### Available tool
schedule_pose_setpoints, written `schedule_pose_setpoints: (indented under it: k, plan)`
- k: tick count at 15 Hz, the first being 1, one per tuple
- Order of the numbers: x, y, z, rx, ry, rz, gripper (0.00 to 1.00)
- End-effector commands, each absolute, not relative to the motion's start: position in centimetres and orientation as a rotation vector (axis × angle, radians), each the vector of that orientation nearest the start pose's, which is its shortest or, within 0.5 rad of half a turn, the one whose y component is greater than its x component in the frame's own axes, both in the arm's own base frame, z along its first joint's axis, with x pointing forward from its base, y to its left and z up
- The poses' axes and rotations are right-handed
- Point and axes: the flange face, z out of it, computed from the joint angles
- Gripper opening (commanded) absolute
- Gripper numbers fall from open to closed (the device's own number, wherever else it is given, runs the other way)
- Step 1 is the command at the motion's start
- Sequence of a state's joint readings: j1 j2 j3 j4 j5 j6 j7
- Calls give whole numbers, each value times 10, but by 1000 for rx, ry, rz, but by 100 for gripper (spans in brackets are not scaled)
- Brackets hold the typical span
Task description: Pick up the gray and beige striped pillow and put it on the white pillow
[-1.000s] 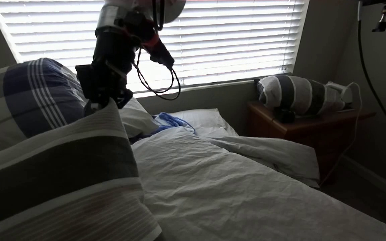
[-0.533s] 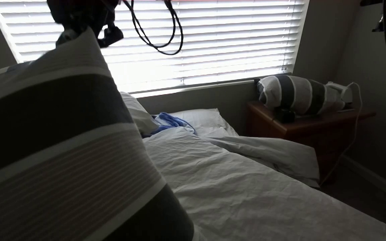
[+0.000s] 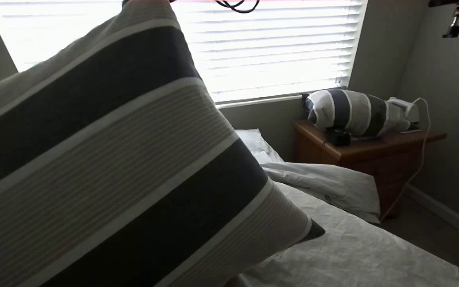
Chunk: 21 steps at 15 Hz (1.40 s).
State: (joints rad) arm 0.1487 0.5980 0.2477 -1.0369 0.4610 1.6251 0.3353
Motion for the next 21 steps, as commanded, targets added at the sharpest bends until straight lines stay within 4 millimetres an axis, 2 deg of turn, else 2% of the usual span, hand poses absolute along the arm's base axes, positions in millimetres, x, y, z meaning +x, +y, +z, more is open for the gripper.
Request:
schedule_pose_setpoints:
  k: [1, 3, 9, 10, 11, 13, 16, 21]
  plan:
    - [669, 255, 517, -2579, 70, 280, 7]
    - [669, 238, 507, -2595, 138, 298, 7]
    - [663, 238, 509, -2602, 167, 306, 7]
    - [663, 238, 509, -2602, 167, 306, 2]
    - [673, 231, 510, -2600, 231, 251, 2]
    - [698, 205, 511, -2559, 363, 156, 2]
    - [727, 153, 510, -2526, 529, 51, 2]
    - [745, 68, 512, -2493, 828, -13, 2]
